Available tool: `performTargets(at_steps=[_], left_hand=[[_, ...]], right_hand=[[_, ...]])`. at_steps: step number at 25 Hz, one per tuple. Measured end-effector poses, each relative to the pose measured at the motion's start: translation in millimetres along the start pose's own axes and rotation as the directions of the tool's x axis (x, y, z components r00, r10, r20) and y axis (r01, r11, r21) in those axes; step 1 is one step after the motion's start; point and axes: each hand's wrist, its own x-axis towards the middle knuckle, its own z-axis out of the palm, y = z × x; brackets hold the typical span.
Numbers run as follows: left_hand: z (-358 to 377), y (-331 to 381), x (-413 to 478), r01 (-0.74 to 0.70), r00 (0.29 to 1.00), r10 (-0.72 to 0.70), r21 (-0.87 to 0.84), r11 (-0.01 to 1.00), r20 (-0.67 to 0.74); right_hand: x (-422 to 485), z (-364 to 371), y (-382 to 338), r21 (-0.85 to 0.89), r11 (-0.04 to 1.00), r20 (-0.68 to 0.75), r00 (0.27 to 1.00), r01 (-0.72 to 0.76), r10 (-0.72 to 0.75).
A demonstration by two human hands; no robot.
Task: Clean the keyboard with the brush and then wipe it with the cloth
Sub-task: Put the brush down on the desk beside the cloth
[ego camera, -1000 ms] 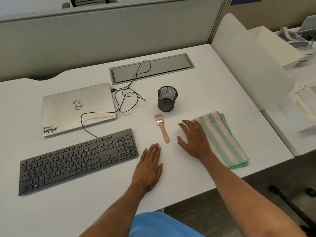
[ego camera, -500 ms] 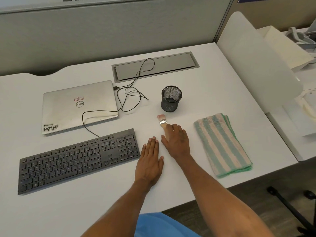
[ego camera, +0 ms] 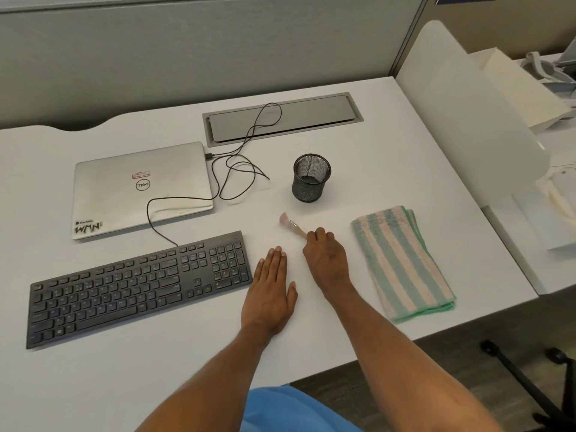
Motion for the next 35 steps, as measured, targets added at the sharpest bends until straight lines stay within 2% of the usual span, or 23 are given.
performTargets(at_steps=[5, 10, 14, 22, 25, 28, 32, 35], left_hand=[[-1, 1, 0, 0.001, 1.0, -0.001, -0.006, 1.0, -0.008], [-1, 0, -2, 0.002, 1.0, -0.003, -0.02, 1.0, -0.008], [0, -1, -2, 0.002, 1.0, -0.002, -0.02, 1.0, 0.001], [1, -1, -3, 0.0, 1.0, 0.0, -0.024, 1.0, -0.005], [3, -1, -2, 0.0, 1.0, 0.0, -0.027, 1.0, -0.013], [3, 0, -2, 0.0, 1.0, -0.001, -0.034, 0.999, -0.03], [3, 1, -1, -0.007, 0.999, 0.004, -0.05, 0.999, -0.052], [3, 0, -1, -0.012, 0.998, 0.008, -0.057, 0.998, -0.063]], right_hand=[[-1, -17, 16, 0.037, 0.999, -0.178, 0.984, -0.011, 0.017], [7, -49, 20, 0.283, 0.955, -0.339, 0.941, 0.083, 0.019], [22, -100, 18, 0.409, 0.902, -0.47, 0.879, 0.137, 0.079], [98, -166, 22, 0.447, 0.875, -0.639, 0.75, 0.186, 0.168], [125, -168, 28, 0.41, 0.895, -0.624, 0.77, 0.174, 0.136], [148, -163, 33, 0.392, 0.91, -0.547, 0.83, 0.137, 0.11], [165, -148, 34, 0.393, 0.913, -0.38, 0.923, 0.105, 0.057], [174, -135, 32, 0.443, 0.896, -0.193, 0.98, 0.04, 0.052]])
